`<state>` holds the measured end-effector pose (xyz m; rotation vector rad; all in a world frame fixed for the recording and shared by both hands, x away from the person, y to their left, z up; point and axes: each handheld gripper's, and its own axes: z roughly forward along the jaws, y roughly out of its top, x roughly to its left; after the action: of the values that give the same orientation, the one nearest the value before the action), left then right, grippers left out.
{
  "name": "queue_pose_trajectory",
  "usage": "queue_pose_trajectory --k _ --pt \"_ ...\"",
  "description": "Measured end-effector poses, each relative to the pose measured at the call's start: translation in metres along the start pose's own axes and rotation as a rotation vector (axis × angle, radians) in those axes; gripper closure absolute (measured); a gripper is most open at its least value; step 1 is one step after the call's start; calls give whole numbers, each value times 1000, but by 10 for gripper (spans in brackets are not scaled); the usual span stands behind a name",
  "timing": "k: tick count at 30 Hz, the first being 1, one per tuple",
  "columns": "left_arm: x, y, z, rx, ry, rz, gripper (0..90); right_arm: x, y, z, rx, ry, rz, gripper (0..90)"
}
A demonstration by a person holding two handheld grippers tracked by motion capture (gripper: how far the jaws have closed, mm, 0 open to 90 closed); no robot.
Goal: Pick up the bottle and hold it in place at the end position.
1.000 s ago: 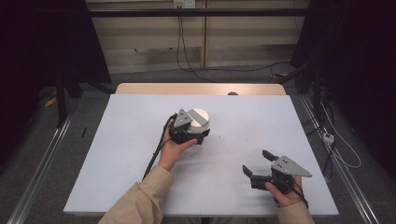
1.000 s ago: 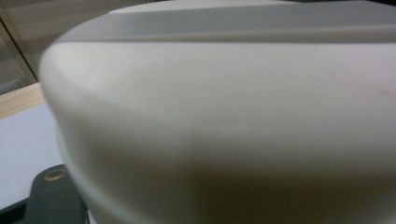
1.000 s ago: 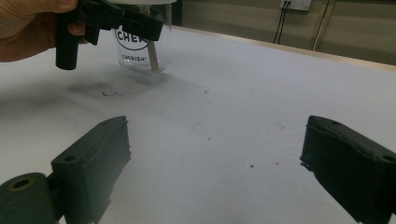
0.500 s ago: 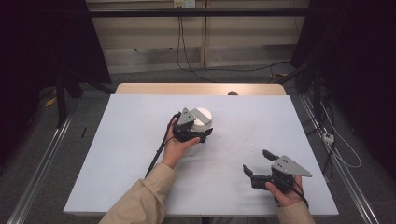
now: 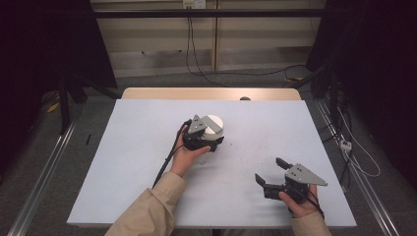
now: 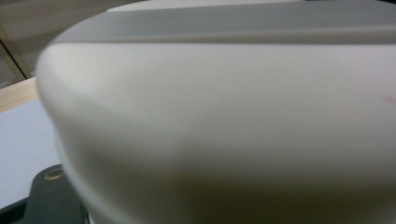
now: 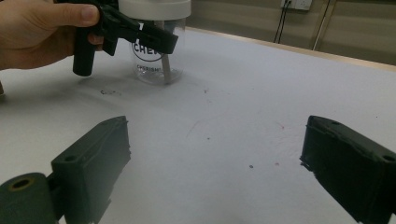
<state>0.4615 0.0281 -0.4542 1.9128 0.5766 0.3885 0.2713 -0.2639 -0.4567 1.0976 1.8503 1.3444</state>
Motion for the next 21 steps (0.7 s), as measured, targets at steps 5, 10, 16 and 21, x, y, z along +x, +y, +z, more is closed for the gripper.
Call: queue_pose_trajectory --k 5,10,16,21 --pt "2 -2 -2 0 -7 -12 184 2 1 1 1 0 -4 73" --pt "0 -3 -3 1 -2 -15 185 5 3 4 0 6 -8 74" --pt "-1 -4 -4 -3 8 -17 185 8 8 10 0 17 -21 74" --pt "-1 -6 -3 -16 12 -21 185 9 15 17 5 30 -6 73"
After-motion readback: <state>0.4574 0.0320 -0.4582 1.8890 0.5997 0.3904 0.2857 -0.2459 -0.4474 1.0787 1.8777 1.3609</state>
